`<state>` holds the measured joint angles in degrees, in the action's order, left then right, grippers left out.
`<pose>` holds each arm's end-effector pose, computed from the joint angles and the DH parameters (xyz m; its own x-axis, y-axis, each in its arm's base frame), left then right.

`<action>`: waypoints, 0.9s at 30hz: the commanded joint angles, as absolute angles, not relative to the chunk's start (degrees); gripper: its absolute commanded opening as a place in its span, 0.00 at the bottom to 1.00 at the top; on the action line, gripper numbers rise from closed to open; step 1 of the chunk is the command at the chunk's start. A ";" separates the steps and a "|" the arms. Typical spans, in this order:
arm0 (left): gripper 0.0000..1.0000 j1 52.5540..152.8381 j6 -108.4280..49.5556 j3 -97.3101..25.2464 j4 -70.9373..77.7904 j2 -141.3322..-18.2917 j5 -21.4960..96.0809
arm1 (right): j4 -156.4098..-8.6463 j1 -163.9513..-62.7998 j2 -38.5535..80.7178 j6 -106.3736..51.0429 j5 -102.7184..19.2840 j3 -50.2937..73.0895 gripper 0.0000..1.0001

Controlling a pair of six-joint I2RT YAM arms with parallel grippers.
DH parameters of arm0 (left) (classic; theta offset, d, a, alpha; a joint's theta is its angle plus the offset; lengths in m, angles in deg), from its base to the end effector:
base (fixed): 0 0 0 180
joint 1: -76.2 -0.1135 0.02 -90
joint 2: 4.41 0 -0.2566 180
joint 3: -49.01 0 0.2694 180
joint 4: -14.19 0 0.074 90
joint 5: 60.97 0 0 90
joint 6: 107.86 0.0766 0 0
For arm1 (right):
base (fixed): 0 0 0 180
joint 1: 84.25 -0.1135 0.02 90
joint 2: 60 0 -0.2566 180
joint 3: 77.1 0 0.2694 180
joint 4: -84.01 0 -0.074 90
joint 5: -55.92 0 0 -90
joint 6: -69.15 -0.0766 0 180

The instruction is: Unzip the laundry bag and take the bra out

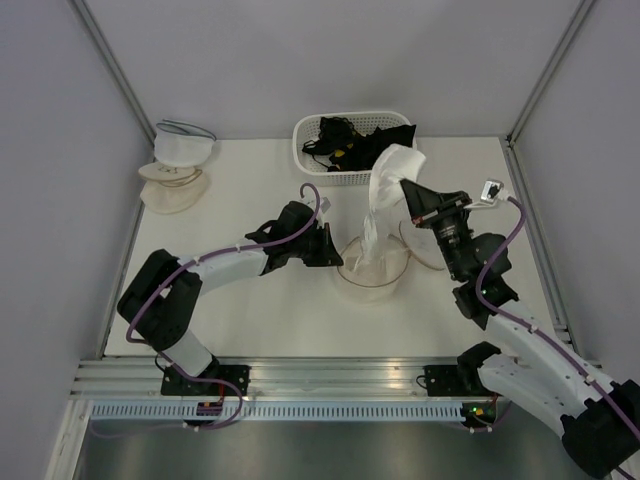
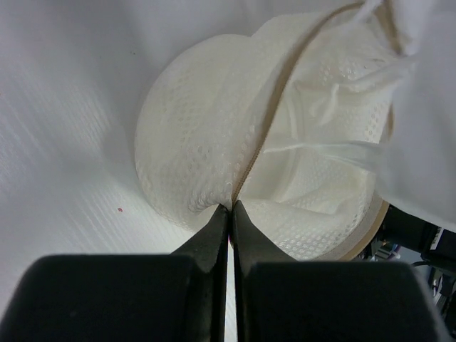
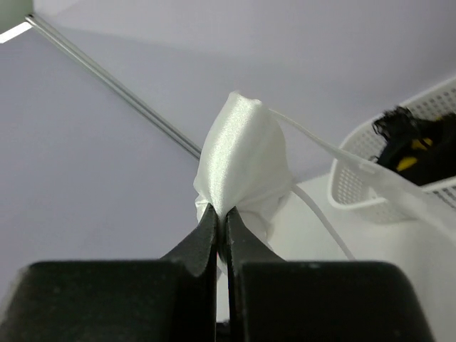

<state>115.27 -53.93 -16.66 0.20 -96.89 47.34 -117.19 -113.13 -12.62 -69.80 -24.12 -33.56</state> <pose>0.2819 -0.2598 0.1525 -0.8711 -0.0128 -0.4910 0.3342 0.7171 -0.6116 0.2320 0.1129 0.3289 -0.0782 0.8052 -0.5879 -0.4145 0.5101 0.7537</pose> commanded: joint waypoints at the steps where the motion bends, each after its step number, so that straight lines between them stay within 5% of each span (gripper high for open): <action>1: 0.02 115.22 -54.07 -17.30 0.97 -97.39 48.46 | -121.18 -112.46 -9.56 -67.43 -27.92 -26.28 0.00; 6: 0.04 115.13 -53.80 -17.82 0.80 -96.78 48.45 | -118.82 -111.76 -2.36 -64.19 -26.17 -17.23 0.00; 10: 0.16 115.22 -53.63 -18.44 0.00 -96.34 48.80 | -117.23 -109.22 7.04 -61.11 -27.38 -7.74 0.00; 15: 0.52 115.22 -53.89 -18.27 0.00 -95.37 49.33 | -115.82 -106.22 21.54 -58.47 -31.08 7.46 0.00; 19: 0.99 115.22 -53.80 -17.39 -0.08 -93.71 48.98 | -114.59 -103.68 31.21 -57.42 -33.90 19.06 0.01; 27: 1.00 115.22 -54.07 -14.41 -0.08 -89.05 48.19 | -114.15 -100.25 45.99 -56.62 -38.29 41.92 0.00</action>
